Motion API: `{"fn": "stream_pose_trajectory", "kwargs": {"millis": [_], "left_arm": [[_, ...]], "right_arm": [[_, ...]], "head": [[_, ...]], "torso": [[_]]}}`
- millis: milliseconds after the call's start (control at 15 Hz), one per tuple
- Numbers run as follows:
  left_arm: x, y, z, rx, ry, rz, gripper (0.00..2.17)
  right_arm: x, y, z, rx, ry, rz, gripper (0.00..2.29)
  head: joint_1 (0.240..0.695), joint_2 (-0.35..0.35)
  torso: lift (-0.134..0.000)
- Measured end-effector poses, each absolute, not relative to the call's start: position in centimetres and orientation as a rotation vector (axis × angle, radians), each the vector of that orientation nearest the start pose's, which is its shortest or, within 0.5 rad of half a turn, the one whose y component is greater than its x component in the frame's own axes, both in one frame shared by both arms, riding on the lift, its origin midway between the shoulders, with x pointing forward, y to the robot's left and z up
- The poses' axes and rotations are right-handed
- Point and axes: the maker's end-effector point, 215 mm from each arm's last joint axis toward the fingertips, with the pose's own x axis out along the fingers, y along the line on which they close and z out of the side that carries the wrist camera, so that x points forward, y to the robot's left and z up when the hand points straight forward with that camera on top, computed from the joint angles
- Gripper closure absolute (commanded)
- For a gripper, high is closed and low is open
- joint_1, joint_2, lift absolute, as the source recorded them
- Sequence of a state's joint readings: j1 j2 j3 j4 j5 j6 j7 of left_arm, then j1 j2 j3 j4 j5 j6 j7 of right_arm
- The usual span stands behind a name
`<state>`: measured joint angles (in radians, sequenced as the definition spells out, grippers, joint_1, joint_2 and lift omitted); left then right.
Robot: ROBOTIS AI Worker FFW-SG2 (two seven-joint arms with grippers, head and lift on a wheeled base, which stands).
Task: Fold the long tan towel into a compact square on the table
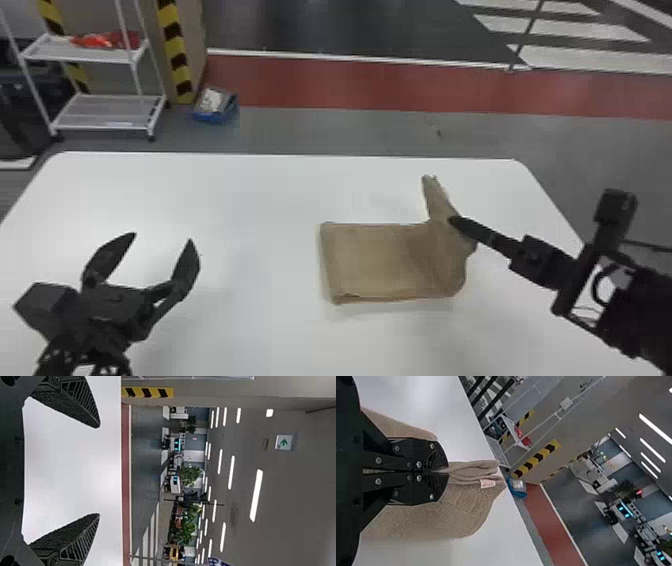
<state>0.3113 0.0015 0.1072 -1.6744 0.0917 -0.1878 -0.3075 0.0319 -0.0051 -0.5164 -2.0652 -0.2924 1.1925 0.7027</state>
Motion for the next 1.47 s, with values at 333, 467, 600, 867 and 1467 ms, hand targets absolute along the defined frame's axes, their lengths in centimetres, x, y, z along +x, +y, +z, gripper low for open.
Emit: {"fn": "stream_pose_trajectory", "kwargs": {"millis": [333,467,600,867,1467], "left_arm": [[48.3,23.2,-39.4,-0.060,0.011,-0.184,0.08],[48.3,23.3,-39.7,-0.061,0.016,-0.181,0.08],[48.4,23.4,-40.0,-0.062,0.021,-0.180,0.08],[48.5,23.5,-40.3,-0.064,0.026,-0.177,0.08],[49.0,23.6,-41.0,-0.074,0.035,-0.175,0.08]], "right_arm": [[47.1,-17.7,-34.6,0.447,0.521,0.549,1.86],[47.2,-15.2,-35.4,0.409,0.523,0.582,1.86],[48.1,-13.4,-36.9,0.358,0.513,0.580,1.66],[48.3,-8.6,-39.4,0.304,0.512,0.656,0.00],[52.2,-9.8,-38.6,0.343,0.458,0.607,2.07]], "head": [[0.695,0.051],[0.695,0.093],[0.695,0.111],[0.695,0.166],[0.695,0.155]], "torso": [[-0.113],[-0.113],[-0.113],[-0.113],[-0.113]]}}
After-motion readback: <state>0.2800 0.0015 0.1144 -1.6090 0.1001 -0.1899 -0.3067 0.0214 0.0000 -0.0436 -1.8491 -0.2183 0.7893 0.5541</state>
